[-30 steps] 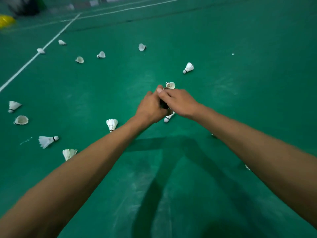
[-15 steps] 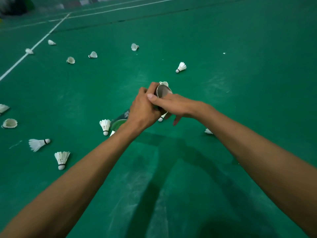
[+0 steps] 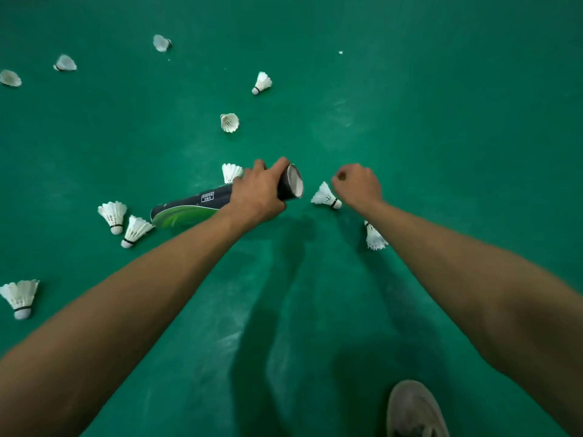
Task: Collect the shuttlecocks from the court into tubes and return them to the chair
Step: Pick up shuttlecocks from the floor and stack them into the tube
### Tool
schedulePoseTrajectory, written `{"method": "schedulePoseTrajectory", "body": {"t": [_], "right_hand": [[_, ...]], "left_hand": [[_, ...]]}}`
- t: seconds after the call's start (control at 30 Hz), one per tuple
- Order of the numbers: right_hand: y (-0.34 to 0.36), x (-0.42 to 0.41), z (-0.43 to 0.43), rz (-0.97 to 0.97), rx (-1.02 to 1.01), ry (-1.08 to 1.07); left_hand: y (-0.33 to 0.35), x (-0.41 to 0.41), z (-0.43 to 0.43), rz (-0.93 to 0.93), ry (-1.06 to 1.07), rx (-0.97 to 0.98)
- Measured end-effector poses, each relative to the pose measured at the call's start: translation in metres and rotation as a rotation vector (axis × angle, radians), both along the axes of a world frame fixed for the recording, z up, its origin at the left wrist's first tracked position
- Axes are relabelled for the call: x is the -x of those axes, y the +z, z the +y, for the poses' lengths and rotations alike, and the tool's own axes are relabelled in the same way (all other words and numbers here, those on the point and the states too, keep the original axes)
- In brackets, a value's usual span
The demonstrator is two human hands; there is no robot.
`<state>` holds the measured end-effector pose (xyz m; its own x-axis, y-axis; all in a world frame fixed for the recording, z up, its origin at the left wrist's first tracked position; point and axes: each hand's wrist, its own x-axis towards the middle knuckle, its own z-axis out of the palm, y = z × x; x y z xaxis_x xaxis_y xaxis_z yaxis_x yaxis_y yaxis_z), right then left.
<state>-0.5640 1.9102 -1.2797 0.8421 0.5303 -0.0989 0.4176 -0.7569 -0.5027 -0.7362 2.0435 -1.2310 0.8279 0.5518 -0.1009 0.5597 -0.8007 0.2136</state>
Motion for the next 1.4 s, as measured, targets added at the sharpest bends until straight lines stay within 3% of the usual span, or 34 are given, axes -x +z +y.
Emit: {"method": "schedulePoseTrajectory", "body": {"t": [0.07,0.17,0.27,0.37,0.47,0.57,0.7,0.83,1.17,1.3,1.4], "right_hand": [[-0.025,-0.009,-0.033,0.114,0.216,0.042],[-0.058,-0.015,-0.069,0.222,0.371,-0.006],[-0.076,-0.015,-0.087,0.353,0.362,-0.032],[-0.083,-0.017,-0.097,0.295,0.335,-0.031],[-0.082,-0.022,-0.097,0.229,0.217,-0.125],[-0.063,-0.024,-0.079,0.245,-0.025,-0.259],[-0.002,-0.025,-0.032,0.536,-0.544,-0.382],[0.06,-0.012,0.013,0.607,-0.707,-0.155],[0.105,0.046,0.073,0.608,-0.67,0.137],[0.122,0.058,0.086,0.579,-0.525,0.3],[0.13,0.073,0.1,0.346,-0.269,0.423]], "left_hand": [[-0.013,-0.012,-0.023,0.038,-0.051,0.011],[-0.029,-0.032,-0.054,0.089,-0.138,-0.008],[-0.037,-0.047,-0.072,0.123,-0.196,-0.036],[-0.041,-0.055,-0.078,0.132,-0.223,-0.05],[-0.04,-0.055,-0.077,0.12,-0.221,-0.055],[-0.034,-0.049,-0.068,0.083,-0.193,-0.065],[-0.02,-0.035,-0.044,0.017,-0.113,-0.072],[0.0,-0.018,-0.019,-0.144,0.016,-0.065],[0.037,0.025,0.02,-0.436,0.317,0.009],[0.048,0.044,0.032,-0.475,0.385,0.031],[0.051,0.053,0.033,-0.474,0.363,0.04]]}}
